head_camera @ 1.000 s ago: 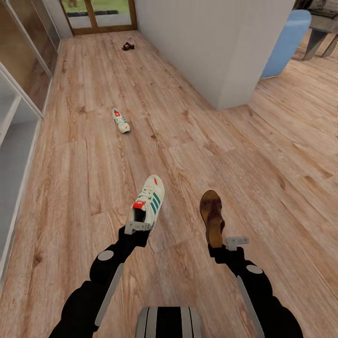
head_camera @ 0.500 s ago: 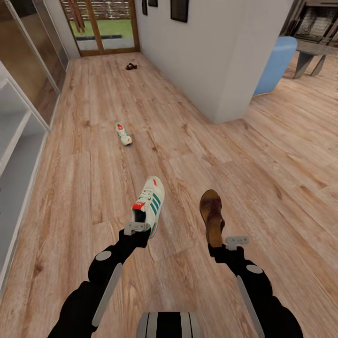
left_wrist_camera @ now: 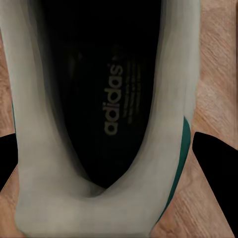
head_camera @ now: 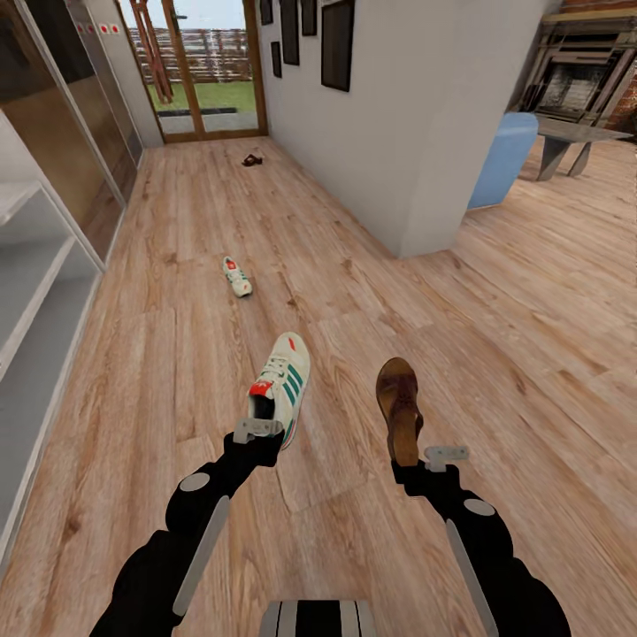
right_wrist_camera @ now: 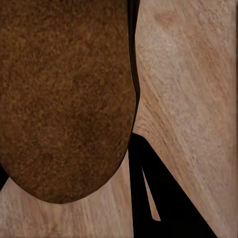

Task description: Pick up the two gym shoes and the two sandals from the corridor floor and place them onto the hallstand (shoe rack) in the corridor, making sure they are on the rack and not on the floor. Arrange them so the two gym shoes are next to each other and the two sandals are next to each other.

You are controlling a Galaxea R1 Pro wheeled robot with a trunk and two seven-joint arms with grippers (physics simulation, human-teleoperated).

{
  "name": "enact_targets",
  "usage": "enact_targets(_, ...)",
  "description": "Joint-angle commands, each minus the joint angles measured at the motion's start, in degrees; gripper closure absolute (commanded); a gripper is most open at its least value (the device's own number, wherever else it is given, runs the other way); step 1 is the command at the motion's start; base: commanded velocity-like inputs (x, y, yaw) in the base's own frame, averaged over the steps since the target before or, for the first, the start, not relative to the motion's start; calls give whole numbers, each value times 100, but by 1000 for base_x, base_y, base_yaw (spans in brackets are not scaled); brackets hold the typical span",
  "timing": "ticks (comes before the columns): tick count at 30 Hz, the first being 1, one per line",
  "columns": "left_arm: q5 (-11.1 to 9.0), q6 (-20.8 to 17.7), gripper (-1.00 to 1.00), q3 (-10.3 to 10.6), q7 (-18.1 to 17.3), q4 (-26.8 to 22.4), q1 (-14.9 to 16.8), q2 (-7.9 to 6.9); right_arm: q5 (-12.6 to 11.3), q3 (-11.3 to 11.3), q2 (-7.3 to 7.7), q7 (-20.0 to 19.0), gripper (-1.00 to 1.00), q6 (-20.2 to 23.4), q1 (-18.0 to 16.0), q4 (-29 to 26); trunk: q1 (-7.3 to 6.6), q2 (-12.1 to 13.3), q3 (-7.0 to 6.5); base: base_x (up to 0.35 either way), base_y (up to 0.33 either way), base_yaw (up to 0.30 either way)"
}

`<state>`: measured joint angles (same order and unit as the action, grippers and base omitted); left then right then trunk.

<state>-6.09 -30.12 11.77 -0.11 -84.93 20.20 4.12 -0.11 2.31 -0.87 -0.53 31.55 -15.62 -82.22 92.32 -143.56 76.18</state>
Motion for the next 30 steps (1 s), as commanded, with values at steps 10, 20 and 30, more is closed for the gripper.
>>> enact_targets(10, -50, -34, 100, -4, 5, -6, 2, 1, -24, -5, -1, 1, 100, 36, -3, -5, -26, 12, -312, 0, 0, 0)
enact_targets(20, -50, -36, 100, 1, 4, -6, 2, 1, -22, -2, -1, 1, 100, 36, -1, -5, -52, 26, -627, 0, 0, 0)
enact_targets(30, -50, -38, 100, 1, 3, -6, 2, 1, -23, -2, -1, 1, 100, 36, -3, -5, -175, 233, -921, 0, 0, 0)
